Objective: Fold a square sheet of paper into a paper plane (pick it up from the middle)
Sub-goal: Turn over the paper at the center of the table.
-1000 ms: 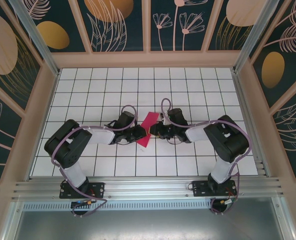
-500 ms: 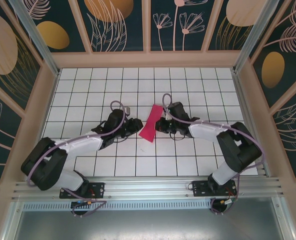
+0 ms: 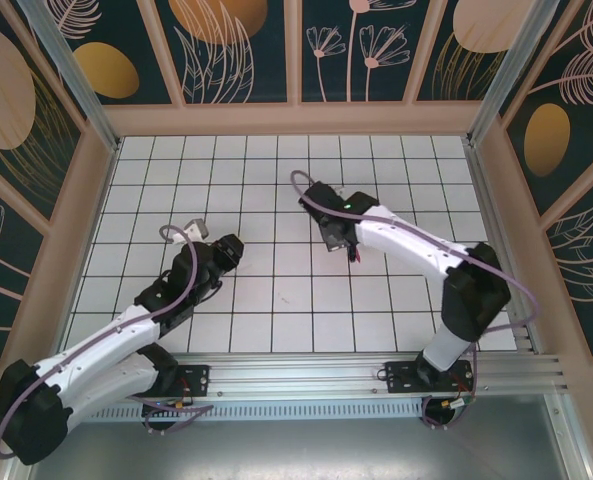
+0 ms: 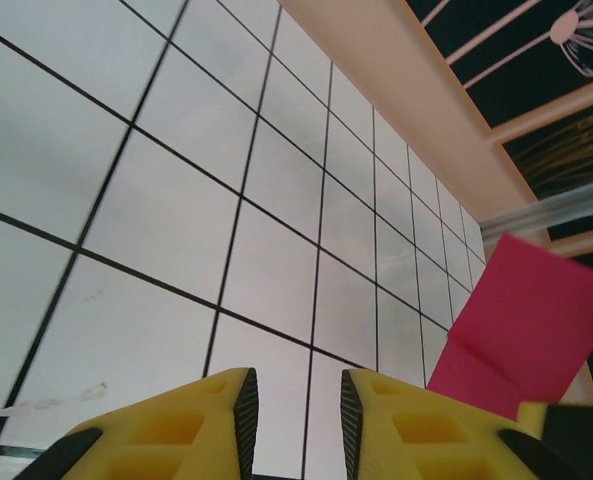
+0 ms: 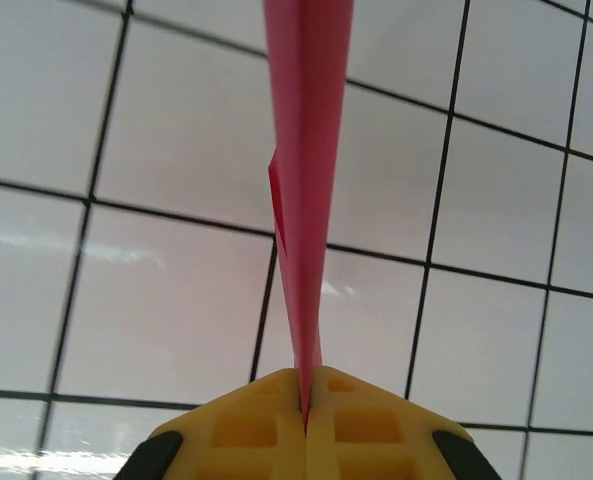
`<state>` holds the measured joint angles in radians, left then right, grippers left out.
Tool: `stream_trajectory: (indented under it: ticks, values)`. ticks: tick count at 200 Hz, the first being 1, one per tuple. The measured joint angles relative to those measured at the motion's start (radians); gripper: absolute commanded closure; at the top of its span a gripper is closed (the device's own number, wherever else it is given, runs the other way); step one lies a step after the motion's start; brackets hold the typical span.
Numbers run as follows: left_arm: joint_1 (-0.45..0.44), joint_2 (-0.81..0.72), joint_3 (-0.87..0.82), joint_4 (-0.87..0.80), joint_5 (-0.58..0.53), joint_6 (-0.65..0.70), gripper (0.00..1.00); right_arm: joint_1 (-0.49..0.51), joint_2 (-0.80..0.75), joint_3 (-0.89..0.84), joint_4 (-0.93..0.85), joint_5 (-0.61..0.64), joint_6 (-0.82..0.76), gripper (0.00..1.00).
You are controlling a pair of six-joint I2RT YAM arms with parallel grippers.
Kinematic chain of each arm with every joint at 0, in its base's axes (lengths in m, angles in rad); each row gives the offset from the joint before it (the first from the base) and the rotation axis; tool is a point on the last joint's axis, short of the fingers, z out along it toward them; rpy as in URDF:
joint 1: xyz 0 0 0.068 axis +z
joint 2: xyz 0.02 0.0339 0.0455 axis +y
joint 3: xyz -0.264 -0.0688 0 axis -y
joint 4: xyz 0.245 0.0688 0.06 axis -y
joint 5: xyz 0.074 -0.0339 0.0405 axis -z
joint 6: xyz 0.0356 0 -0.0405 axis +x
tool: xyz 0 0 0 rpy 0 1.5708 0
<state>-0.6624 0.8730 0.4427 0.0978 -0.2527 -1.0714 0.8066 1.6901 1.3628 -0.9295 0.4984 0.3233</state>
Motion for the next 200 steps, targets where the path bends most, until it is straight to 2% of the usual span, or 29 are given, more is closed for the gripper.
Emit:
stream_trajectory:
  ticks: [27, 68, 91, 103, 111, 141, 168, 187, 200]
  values:
    - [0.000, -0.097, -0.019, -0.061, -0.077, -0.007, 0.69, 0.111, 0.186, 0.064, -0.093, 0.055, 0.027, 0.93]
    - [0.000, -0.216, -0.023, -0.139, -0.145, -0.007, 0.69, 0.246, 0.395, 0.184, -0.115, 0.008, 0.097, 0.89]
    - [0.000, -0.252, -0.023, -0.181, -0.154, -0.007, 0.69, 0.274, 0.452, 0.204, -0.087, -0.060, 0.132, 0.79]
    - [0.000, -0.262, -0.023, -0.199, -0.153, -0.006, 0.69, 0.274, 0.460, 0.203, -0.074, -0.096, 0.147, 0.65]
    - [0.000, -0.265, -0.023, -0.209, -0.152, -0.006, 0.69, 0.274, 0.459, 0.202, -0.069, -0.107, 0.154, 0.61]
    - [0.000, -0.266, -0.023, -0.221, -0.134, 0.001, 0.68, 0.253, 0.350, 0.114, 0.039, -0.235, 0.143, 0.51]
    - [0.000, -0.200, -0.024, -0.165, -0.044, 0.016, 0.72, 0.222, 0.125, -0.041, 0.177, -0.359, 0.138, 0.47]
    - [0.000, -0.070, -0.025, -0.075, 0.069, 0.019, 0.74, 0.143, -0.066, -0.177, 0.289, -0.446, 0.138, 0.47]
    - [-0.001, 0.048, -0.025, 0.002, 0.158, 0.014, 0.74, 0.040, -0.171, -0.279, 0.378, -0.515, 0.134, 0.47]
